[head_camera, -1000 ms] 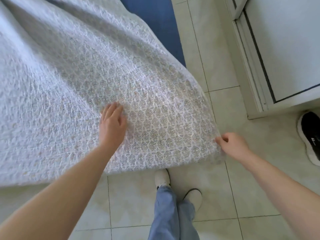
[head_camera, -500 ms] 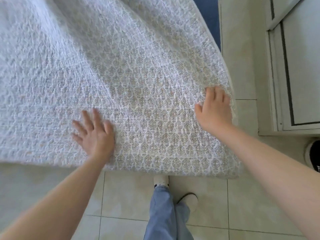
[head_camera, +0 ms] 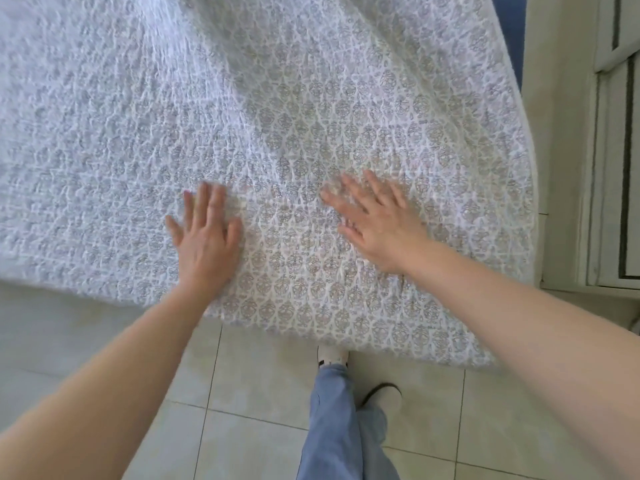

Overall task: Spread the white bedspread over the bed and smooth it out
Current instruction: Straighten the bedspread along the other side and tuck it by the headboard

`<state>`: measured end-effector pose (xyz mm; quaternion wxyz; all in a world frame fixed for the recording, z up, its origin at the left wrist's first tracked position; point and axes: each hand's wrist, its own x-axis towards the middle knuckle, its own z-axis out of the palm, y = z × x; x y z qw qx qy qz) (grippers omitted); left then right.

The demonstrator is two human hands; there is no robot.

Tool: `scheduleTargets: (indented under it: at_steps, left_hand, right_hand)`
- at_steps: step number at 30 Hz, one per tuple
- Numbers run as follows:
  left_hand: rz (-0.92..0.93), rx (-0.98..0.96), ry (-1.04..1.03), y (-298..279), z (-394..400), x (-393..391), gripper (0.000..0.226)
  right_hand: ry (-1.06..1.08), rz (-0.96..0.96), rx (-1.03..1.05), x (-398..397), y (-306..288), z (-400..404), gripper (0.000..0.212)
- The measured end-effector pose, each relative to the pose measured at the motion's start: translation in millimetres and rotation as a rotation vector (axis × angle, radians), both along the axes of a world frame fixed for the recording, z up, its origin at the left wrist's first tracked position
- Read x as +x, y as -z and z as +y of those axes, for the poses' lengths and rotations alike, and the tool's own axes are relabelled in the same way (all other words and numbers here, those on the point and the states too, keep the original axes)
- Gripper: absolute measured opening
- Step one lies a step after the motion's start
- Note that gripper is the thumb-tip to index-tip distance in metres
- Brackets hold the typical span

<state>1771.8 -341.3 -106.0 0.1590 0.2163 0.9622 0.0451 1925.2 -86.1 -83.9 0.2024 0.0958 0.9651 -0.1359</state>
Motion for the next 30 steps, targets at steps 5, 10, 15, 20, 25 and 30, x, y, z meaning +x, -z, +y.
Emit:
scheduleTargets:
  at_steps: [5,10,15,20,25,30]
  left_hand:
    - [0.037,-0.063,-0.162,4.9,-44.8,22.7,0.062]
    - [-0.078,-0.002,-0.295,-3.6,-57.5,78.0,0.068]
    - [-0.169,-0.063,-0.209,-12.2,-4.1,77.0,0.064]
    - [-0.206,0.049,0.013,-13.1,99.0,64.9,0.062]
    - [-0.217,0.073,-0.166,-10.0,166.0,63.2,0.064]
    - [-0.139,0.069,-0.287,-4.0,171.0,71.5,0.063]
  right_hand:
    - [0.199,0.018,0.199,72.2,9.0,54.1,0.061]
    - [0.371,-0.093,0.247,113.0,-14.5,68.6,0.062]
    - [0.543,0.182,0.180,52.2,-43.6,85.4,0.038]
    - [0.880,0.249,0.069,-12.3,-47.6,146.2,0.056]
    - [1.137,0.063,-0.252,-38.4,-44.3,206.1,0.098]
    - [0.890,0.026,-0.318,-43.6,-43.0,228.9,0.053]
